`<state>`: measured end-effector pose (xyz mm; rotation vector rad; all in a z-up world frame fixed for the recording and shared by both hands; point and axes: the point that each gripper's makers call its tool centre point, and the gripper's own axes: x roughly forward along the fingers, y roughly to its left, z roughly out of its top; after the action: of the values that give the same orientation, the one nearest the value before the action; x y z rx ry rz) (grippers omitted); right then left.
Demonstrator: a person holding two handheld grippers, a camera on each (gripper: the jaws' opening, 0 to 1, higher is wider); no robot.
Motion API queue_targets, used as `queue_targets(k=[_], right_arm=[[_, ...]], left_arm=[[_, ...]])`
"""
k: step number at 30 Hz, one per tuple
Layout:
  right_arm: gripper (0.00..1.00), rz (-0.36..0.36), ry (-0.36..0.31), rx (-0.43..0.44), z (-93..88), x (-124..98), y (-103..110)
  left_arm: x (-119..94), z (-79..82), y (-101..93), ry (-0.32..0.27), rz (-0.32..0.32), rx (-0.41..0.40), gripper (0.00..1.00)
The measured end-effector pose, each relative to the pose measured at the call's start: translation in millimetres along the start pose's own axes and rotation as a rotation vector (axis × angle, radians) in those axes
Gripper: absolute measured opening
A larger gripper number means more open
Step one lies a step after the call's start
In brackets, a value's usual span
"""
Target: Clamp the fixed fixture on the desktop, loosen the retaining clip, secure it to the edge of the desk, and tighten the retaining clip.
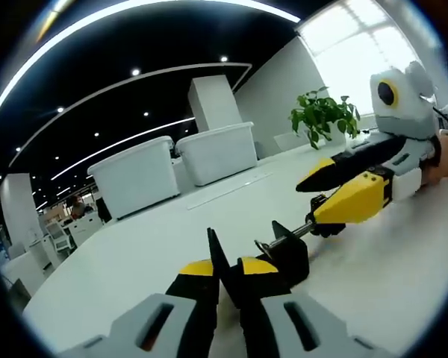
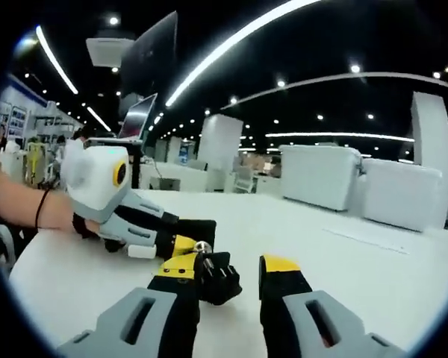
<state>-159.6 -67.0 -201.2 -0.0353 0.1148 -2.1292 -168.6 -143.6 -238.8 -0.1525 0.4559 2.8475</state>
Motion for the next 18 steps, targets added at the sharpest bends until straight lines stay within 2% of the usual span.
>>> queue_targets(k=[3, 6, 9, 12, 15, 18], right_arm=[[0.27, -0.081, -0.008, 0.009, 2.9, -8, -17], [0.27, -0.12, -0.018, -0.008, 7.3, -25, -9], [0.27, -0.155, -0.083, 0.004, 21.9, -49, 5], [0.27, -0.193, -0.117, 0.005, 28.6, -68, 16], [0.27, -0.243, -0.083, -0.066, 25.7, -81, 24], [0.26, -0.257, -0.01, -0.205, 16.9, -88, 39]], left_arm=[[-1, 0.1, 0.2, 0.014, 0.008, -0.006, 0.08], [-5, 3.7, 4.6, 0.022, 0.041, -0.031, 0.05], [-11, 4.0, 6.6, 0.045, 0.06, -0.089, 0.04], [-16, 5.0, 3.7, 0.064, 0.069, -0.098, 0.03], [-23, 6.5, 0.9, 0.068, 0.079, -0.085, 0.03], [-31, 11.7, -0.3, 0.048, 0.102, -0.046, 0.02]])
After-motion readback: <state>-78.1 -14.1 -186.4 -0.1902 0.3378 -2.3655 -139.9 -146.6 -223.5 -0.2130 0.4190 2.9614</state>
